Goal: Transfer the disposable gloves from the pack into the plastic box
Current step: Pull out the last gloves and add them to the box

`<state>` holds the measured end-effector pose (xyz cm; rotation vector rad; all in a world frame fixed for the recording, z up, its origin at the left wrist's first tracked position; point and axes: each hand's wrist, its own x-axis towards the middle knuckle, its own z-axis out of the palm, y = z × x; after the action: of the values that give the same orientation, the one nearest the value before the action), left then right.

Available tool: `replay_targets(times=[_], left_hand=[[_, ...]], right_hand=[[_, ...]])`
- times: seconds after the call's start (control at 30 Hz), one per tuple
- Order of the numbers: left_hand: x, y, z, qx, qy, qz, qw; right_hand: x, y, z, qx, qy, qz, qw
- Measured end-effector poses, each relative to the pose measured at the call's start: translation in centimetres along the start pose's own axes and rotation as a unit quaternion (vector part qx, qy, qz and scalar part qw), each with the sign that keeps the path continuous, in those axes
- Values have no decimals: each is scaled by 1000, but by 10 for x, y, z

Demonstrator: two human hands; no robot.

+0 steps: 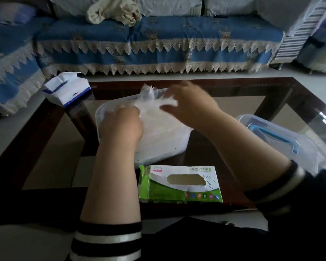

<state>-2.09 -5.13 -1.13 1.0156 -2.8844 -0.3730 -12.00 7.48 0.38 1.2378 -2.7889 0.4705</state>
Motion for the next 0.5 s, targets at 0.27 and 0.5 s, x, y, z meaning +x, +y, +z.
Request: replay_targets(times=[0.27, 0.5], left_hand=[[-57, 19, 0, -183, -87, 169, 965], [-80, -2, 26, -114, -294, 159, 936]], right_hand=[[-128, 5, 26, 8, -304, 30, 952], [-139, 13, 74, -60, -278, -25, 958]])
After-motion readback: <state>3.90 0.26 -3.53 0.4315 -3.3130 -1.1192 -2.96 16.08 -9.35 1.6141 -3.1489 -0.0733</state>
